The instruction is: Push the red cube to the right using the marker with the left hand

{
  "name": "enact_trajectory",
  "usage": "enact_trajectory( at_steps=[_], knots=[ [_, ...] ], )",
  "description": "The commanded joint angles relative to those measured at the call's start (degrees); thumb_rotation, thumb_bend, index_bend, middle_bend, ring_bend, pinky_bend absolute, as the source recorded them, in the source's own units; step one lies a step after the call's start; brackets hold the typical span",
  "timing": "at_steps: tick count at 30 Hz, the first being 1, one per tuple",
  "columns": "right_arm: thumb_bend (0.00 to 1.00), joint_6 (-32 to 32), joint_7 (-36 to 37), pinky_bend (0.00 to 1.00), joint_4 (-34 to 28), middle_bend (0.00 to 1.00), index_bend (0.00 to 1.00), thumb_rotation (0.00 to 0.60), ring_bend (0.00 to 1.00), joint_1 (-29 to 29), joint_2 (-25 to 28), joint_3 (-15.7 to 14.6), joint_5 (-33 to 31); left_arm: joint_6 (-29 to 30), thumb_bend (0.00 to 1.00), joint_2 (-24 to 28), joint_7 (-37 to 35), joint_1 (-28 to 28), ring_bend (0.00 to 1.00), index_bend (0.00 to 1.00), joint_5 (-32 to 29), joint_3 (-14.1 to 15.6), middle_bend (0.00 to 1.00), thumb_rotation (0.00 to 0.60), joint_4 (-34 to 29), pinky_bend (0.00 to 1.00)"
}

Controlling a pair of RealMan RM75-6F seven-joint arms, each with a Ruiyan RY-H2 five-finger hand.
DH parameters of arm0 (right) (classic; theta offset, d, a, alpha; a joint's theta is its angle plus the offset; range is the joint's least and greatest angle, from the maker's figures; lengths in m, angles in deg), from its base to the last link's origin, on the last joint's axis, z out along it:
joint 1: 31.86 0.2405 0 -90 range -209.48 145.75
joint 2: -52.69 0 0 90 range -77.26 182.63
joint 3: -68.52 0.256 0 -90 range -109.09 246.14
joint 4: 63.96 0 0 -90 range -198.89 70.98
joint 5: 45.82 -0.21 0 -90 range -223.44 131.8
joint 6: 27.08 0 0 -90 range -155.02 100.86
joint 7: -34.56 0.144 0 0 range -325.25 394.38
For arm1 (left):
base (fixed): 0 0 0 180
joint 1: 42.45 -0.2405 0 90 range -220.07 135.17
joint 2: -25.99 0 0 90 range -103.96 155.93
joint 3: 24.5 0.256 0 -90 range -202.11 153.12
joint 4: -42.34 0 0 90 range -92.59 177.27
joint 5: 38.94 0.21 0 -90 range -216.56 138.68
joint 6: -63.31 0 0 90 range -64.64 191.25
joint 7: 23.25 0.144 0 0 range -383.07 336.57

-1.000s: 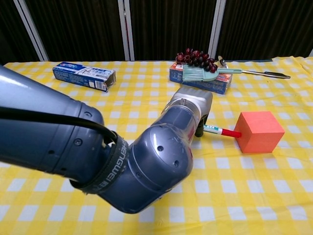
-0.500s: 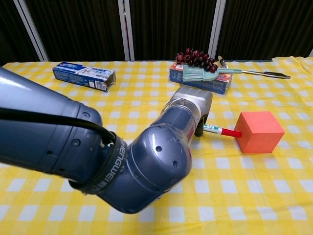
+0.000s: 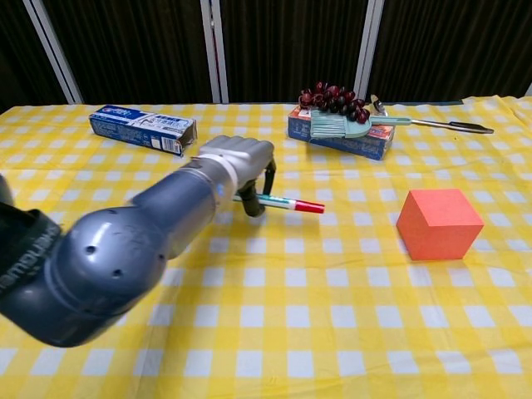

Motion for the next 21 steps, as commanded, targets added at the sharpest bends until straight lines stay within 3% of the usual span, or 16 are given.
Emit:
enact_trajectory(
  at_steps=[1, 15, 21],
  knots=[
    [0.34, 0.2, -0.5, 0.05, -0.1, 0.00, 0.00, 0.600, 0.00, 0.1, -0.2, 0.0, 0.1, 2.4, 0.44, 5.3, -2.1, -4.3, 0.00, 0.57, 3.0, 2.4, 0.07, 0.600, -6.6, 0.02],
    [0.34, 0.7, -2.0, 0.04, -0.4, 0.00, 0.00, 0.600, 0.00, 0.4, -0.6, 0.1, 0.1, 6.1, 0.41, 23.8, -7.6, -16.5, 0.00, 0.53, 9.8, 9.9, 0.06, 0.600, -25.5, 0.02],
    [0.34, 0.9, -2.8, 0.05, -0.5, 0.00, 0.00, 0.600, 0.00, 0.5, -0.8, 0.0, 0.2, 6.7, 0.31, 29.9, -10.9, -21.0, 0.00, 0.43, 12.5, 13.0, 0.02, 0.600, -30.0, 0.01]
  ],
)
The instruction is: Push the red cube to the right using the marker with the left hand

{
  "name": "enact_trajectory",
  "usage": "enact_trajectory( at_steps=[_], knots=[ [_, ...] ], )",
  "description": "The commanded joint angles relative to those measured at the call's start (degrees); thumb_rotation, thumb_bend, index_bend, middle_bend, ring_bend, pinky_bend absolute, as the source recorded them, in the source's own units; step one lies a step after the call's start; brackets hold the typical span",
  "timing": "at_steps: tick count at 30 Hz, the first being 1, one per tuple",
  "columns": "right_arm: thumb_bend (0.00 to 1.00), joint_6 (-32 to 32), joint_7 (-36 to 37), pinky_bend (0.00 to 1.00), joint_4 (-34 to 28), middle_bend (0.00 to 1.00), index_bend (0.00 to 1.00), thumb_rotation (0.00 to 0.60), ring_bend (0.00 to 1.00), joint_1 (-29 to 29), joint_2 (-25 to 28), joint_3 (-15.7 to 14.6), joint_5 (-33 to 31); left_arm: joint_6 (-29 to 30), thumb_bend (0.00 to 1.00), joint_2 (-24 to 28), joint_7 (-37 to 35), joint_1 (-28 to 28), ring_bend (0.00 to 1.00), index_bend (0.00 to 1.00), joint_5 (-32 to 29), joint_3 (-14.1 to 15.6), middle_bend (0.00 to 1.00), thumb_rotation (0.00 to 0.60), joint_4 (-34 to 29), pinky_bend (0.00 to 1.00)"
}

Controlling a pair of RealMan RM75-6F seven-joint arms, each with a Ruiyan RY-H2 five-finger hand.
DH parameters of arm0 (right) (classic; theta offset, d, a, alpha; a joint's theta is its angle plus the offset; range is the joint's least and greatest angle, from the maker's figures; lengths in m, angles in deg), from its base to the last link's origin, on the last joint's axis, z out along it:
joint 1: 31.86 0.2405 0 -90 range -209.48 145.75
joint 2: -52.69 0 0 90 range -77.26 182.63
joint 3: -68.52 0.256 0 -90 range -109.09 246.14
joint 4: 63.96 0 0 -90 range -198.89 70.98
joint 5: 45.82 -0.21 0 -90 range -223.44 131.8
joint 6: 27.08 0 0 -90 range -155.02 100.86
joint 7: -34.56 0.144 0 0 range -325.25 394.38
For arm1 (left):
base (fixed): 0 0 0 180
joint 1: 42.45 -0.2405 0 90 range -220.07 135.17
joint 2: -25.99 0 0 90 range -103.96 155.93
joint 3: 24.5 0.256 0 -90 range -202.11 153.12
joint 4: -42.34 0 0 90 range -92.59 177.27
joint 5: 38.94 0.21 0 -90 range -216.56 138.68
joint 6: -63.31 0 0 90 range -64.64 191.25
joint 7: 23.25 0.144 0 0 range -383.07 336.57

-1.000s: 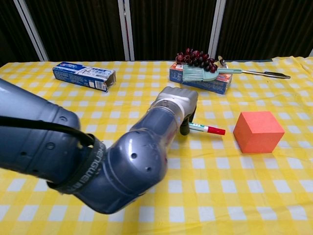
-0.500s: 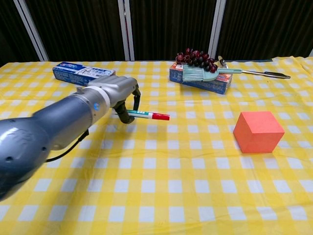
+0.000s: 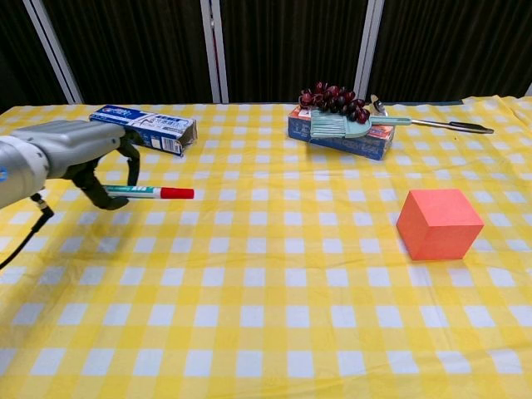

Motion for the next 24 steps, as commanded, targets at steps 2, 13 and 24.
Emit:
enact_trajectory(
  at_steps=[2, 13, 24],
  knots=[
    [0.34, 0.1, -0.4, 0.05, 0.0, 0.00, 0.00, 0.600, 0.00, 0.1, -0.1, 0.0, 0.1, 0.6, 0.26, 4.0, -2.9, -3.5, 0.00, 0.36, 2.7, 2.7, 0.01, 0.600, -2.4, 0.00],
    [0.34, 0.3, -1.9, 0.05, 0.1, 0.00, 0.00, 0.600, 0.00, 0.2, -0.3, -0.2, 0.3, 4.2, 0.18, 10.8, -11.5, -11.1, 0.00, 0.07, 12.0, 5.5, 0.00, 0.600, -6.5, 0.00],
    [0.34, 0.4, -4.3, 0.04, 0.2, 0.00, 0.00, 0.600, 0.00, 0.3, -1.1, -0.2, 0.7, 16.1, 0.12, 17.0, -20.9, -23.8, 0.00, 0.00, 31.1, 14.7, 0.00, 0.600, -7.2, 0.00]
  ],
)
